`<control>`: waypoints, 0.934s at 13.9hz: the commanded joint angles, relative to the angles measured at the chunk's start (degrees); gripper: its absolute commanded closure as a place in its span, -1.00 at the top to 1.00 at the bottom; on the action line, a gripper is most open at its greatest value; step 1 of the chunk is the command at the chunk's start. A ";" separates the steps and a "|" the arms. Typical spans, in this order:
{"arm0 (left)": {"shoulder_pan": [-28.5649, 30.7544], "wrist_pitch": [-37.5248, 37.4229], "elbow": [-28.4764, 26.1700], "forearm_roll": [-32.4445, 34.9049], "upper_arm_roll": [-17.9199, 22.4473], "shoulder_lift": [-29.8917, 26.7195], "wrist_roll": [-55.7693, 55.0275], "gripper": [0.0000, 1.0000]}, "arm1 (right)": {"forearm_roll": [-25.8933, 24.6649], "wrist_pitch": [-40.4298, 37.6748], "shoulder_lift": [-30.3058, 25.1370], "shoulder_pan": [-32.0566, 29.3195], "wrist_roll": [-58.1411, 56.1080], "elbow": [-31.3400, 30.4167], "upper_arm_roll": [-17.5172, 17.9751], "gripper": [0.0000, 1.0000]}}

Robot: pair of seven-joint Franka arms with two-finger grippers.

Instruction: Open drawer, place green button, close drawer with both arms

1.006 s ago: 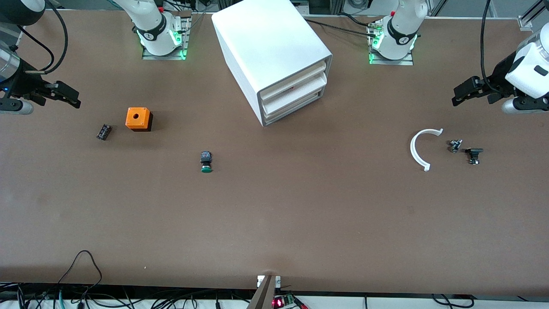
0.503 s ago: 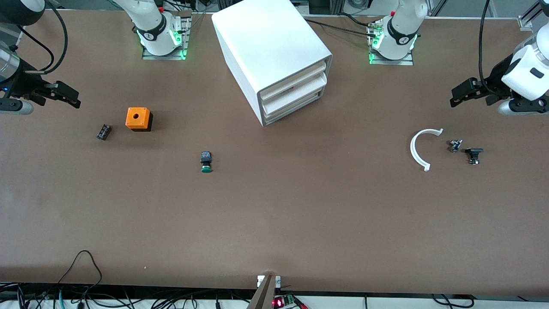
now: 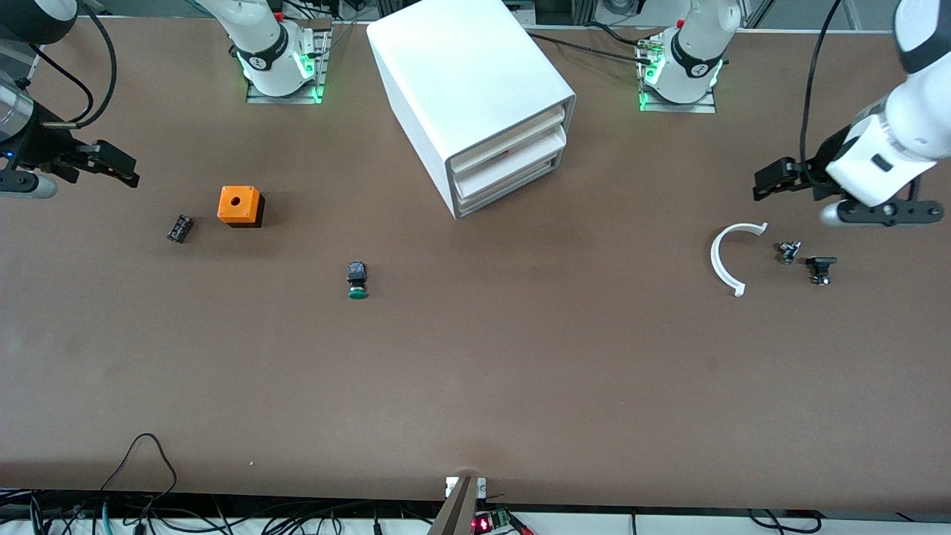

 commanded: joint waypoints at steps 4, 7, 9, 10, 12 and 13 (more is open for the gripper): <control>-0.16 5.64 -6.31 -20.53 -1.56 17.98 11.11 1.00 | 1.27 0.21 -0.92 0.13 -1.33 -1.10 -1.27 1.00; -2.52 13.58 -14.76 -35.52 -3.40 21.77 18.28 1.00 | 1.53 0.21 -0.92 0.13 -1.33 -1.10 -1.18 1.00; -5.86 14.99 -16.53 -39.31 -4.63 25.02 24.62 1.00 | 1.53 0.12 -0.92 0.13 -1.33 -1.10 -1.18 1.00; -7.00 15.17 -18.28 -43.94 -5.16 26.34 27.08 1.00 | 1.53 0.04 -0.83 0.22 -1.33 -1.10 -1.09 1.00; -9.47 18.32 -22.23 -51.78 -6.12 27.49 33.49 1.00 | 1.53 0.30 -0.65 0.22 -1.33 -1.10 -0.92 1.00; -10.08 20.95 -23.73 -53.55 -7.52 27.58 35.44 1.00 | 1.53 0.65 0.22 0.22 -1.42 -1.10 -0.92 1.00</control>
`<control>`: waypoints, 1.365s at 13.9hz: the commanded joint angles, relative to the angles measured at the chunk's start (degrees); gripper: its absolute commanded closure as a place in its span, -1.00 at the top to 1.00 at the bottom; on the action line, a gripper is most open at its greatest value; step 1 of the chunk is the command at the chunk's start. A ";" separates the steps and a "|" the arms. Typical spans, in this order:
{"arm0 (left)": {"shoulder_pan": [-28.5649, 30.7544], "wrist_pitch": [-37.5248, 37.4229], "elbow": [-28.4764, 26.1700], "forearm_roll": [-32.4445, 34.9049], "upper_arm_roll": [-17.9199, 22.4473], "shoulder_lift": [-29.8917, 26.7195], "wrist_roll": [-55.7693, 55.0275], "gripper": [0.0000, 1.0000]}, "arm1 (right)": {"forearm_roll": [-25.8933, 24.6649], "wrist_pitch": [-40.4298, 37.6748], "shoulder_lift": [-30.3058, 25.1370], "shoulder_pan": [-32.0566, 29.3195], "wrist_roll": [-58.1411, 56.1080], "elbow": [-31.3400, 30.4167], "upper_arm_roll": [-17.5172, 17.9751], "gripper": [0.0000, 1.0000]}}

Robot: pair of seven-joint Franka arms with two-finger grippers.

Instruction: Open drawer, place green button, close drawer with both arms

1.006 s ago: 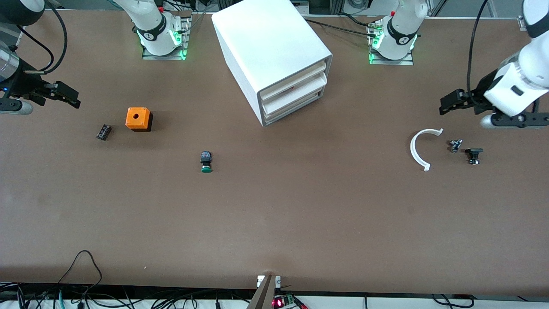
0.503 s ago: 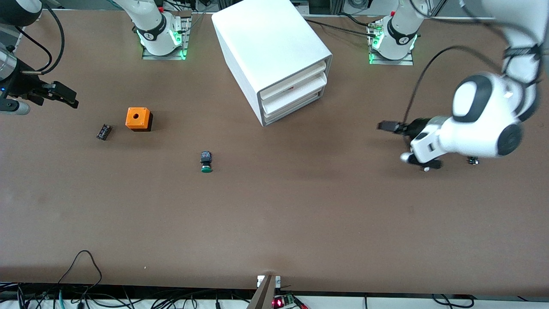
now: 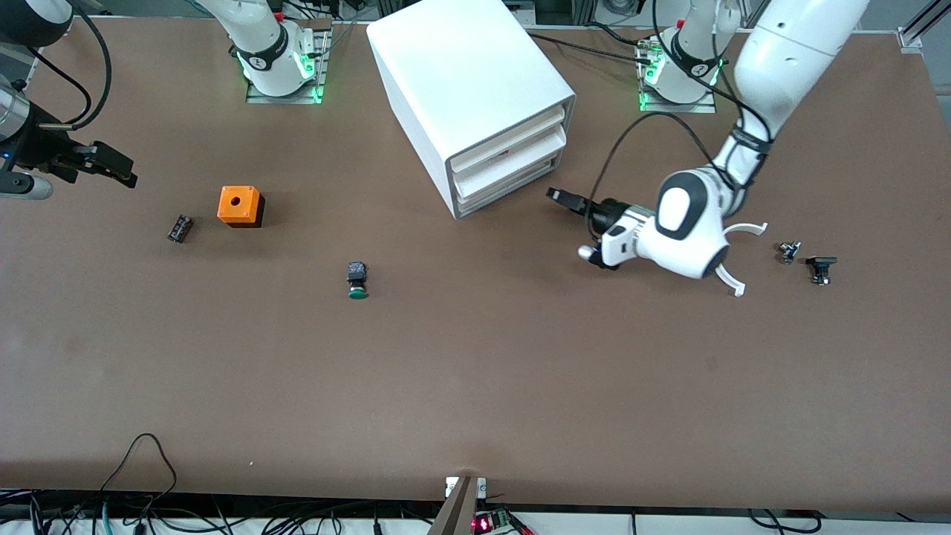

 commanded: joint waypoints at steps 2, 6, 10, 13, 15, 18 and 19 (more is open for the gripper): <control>-1.01 8.38 -5.44 -4.91 -4.40 -0.29 5.76 0.97 | 1.11 2.39 2.56 0.75 -1.32 -0.87 0.87 1.00; -1.62 9.10 -7.64 -5.27 -5.29 -0.29 5.76 0.52 | 1.20 9.40 8.01 8.64 -1.06 -0.43 1.67 1.00; -1.62 9.10 -9.74 -5.27 -6.70 -0.02 5.76 -0.84 | 1.63 14.68 15.73 16.19 -0.18 1.68 1.67 1.00; -1.36 9.19 -9.66 -4.92 -6.52 -0.11 5.67 -1.00 | 1.73 21.45 21.80 19.55 5.42 1.68 1.67 1.00; 0.82 9.36 -8.35 -4.39 -4.60 -0.72 5.32 -1.00 | 1.73 22.95 25.05 22.18 7.63 1.68 1.75 1.00; 3.20 11.21 -4.66 -4.39 -0.20 -0.81 5.15 -1.00 | 1.90 27.34 29.54 22.81 8.52 0.81 2.28 1.00; 3.64 11.30 -4.48 -4.39 0.07 -0.99 4.71 -0.18 | 2.08 28.75 31.21 22.72 10.44 0.80 2.72 1.00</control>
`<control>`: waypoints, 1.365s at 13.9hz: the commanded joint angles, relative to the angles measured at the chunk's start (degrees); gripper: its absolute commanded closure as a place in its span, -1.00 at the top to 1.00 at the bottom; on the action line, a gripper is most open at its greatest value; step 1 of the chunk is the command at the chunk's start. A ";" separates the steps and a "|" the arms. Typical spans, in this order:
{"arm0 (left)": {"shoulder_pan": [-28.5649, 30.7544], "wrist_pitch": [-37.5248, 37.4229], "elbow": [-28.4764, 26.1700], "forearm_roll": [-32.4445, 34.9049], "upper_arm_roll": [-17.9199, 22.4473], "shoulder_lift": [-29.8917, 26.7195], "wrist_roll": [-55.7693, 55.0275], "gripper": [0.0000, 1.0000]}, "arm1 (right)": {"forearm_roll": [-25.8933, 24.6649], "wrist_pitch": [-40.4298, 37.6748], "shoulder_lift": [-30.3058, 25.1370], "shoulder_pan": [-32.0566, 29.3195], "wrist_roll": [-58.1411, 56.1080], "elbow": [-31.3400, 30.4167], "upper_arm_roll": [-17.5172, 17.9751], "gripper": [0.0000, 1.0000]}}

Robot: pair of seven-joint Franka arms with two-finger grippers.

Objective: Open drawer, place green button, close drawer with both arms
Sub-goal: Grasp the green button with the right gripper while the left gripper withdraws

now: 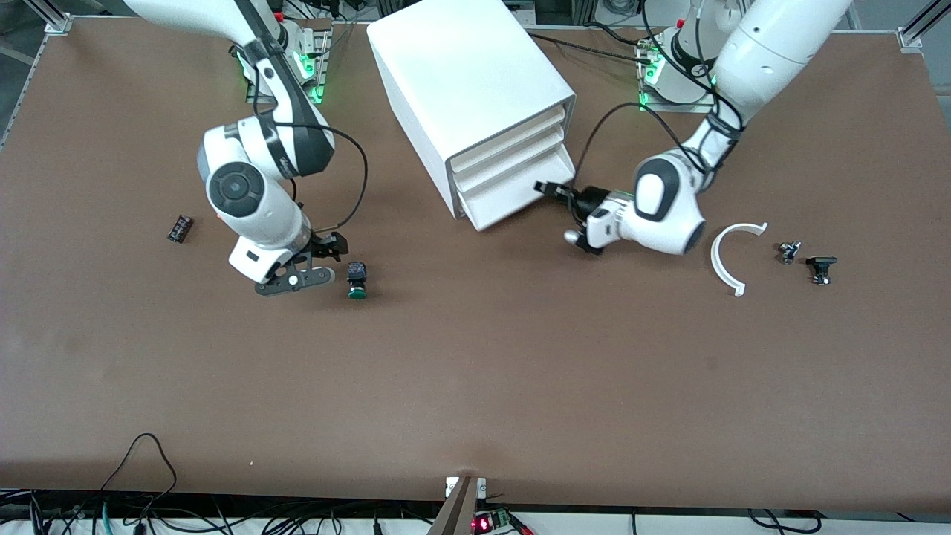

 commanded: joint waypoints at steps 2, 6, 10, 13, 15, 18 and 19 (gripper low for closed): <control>2.07 2.67 0.58 0.17 1.39 -1.72 -1.06 1.00 | 1.41 5.99 5.58 0.16 5.18 0.79 0.83 1.00; 5.75 7.03 0.93 0.78 1.65 -9.79 -1.06 1.00 | 1.49 11.71 9.71 0.16 6.68 0.79 2.93 1.00; 12.44 9.27 1.72 7.68 4.79 -21.82 -0.80 1.00 | 1.32 12.42 11.13 0.16 8.62 0.35 4.26 1.00; 12.36 -4.29 11.77 32.19 9.46 -28.70 -1.41 1.00 | 0.62 14.60 12.27 0.16 7.74 -0.87 4.26 1.00; 11.83 -16.79 21.19 43.37 11.40 -30.03 -5.87 1.00 | 0.44 19.25 12.71 0.16 7.56 -3.50 4.34 0.82; 6.93 -24.92 27.73 59.89 10.36 -31.43 -19.38 1.00 | 0.44 20.07 12.27 0.16 4.93 -4.22 4.34 -0.21; 5.69 -25.10 27.39 62.38 10.18 -31.52 -23.61 1.00 | 0.53 19.81 12.10 0.16 4.58 -3.87 4.34 -0.38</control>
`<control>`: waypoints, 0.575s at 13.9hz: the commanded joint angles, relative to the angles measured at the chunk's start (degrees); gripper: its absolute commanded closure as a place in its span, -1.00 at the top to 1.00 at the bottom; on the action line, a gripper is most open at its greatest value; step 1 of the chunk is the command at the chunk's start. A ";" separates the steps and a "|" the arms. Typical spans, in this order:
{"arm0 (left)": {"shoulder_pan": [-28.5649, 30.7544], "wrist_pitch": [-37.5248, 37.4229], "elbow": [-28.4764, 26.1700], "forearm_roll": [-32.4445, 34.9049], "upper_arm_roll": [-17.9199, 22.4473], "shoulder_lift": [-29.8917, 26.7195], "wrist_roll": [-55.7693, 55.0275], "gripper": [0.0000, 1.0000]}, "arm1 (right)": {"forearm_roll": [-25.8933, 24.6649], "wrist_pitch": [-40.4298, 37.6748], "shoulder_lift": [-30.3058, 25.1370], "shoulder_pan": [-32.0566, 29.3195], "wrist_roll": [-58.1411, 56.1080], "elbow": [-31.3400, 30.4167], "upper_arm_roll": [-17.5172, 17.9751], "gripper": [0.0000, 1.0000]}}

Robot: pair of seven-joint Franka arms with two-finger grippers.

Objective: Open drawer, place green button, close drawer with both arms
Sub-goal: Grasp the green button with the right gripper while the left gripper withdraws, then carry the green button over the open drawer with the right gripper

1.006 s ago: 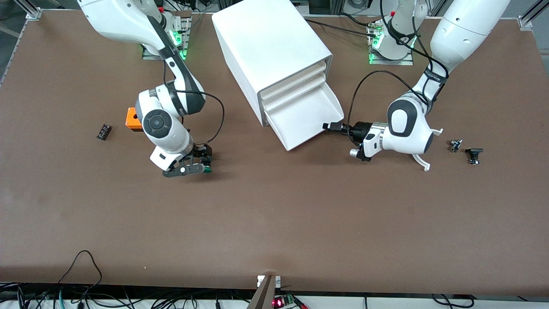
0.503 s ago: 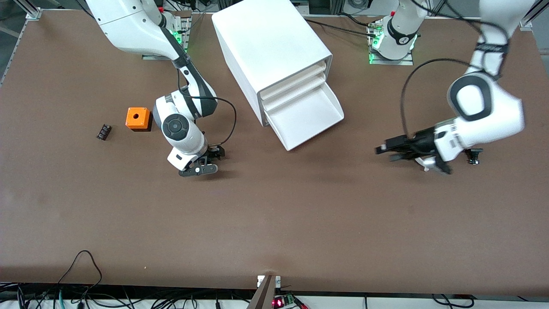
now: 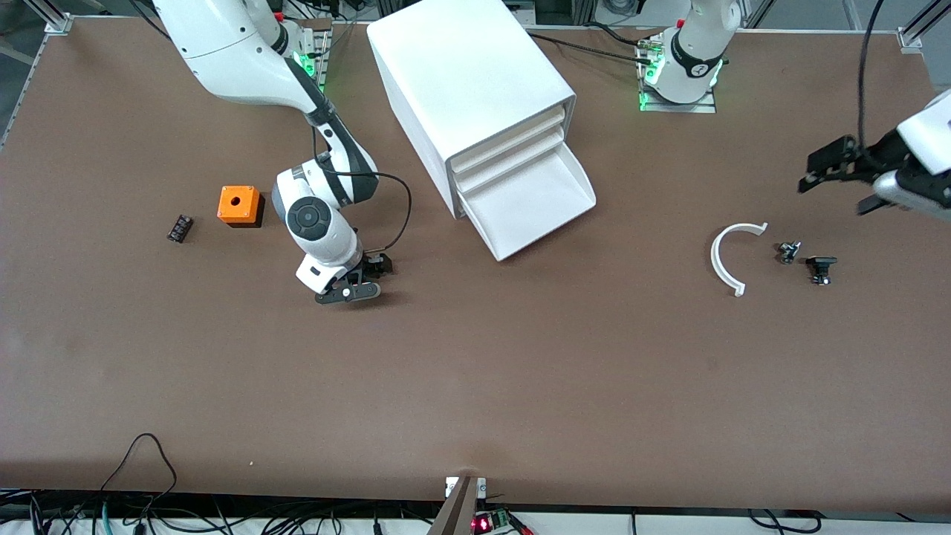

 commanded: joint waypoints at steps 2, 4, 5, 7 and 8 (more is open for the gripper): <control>-4.09 -1.52 1.47 6.53 -0.41 1.51 -10.15 1.00 | 0.17 -0.29 -1.30 -0.02 -1.62 -0.12 0.24 -0.53; -4.18 -1.34 1.74 6.27 -0.41 1.78 -10.32 1.00 | 0.17 -4.67 -1.92 -0.02 -1.62 3.03 0.42 -0.57; -4.10 -1.17 1.74 6.26 -0.14 1.86 -10.32 1.00 | 0.17 -7.04 -2.36 -0.02 -1.62 4.70 0.42 -0.57; -4.01 -0.90 1.82 6.09 0.30 2.21 -10.32 1.00 | 0.26 -11.00 -3.76 -0.02 -1.88 8.22 0.60 -0.57; -3.92 -0.90 2.09 5.74 0.38 2.56 -10.32 1.00 | 0.26 -12.24 -4.38 -0.02 -1.89 9.89 1.64 -0.57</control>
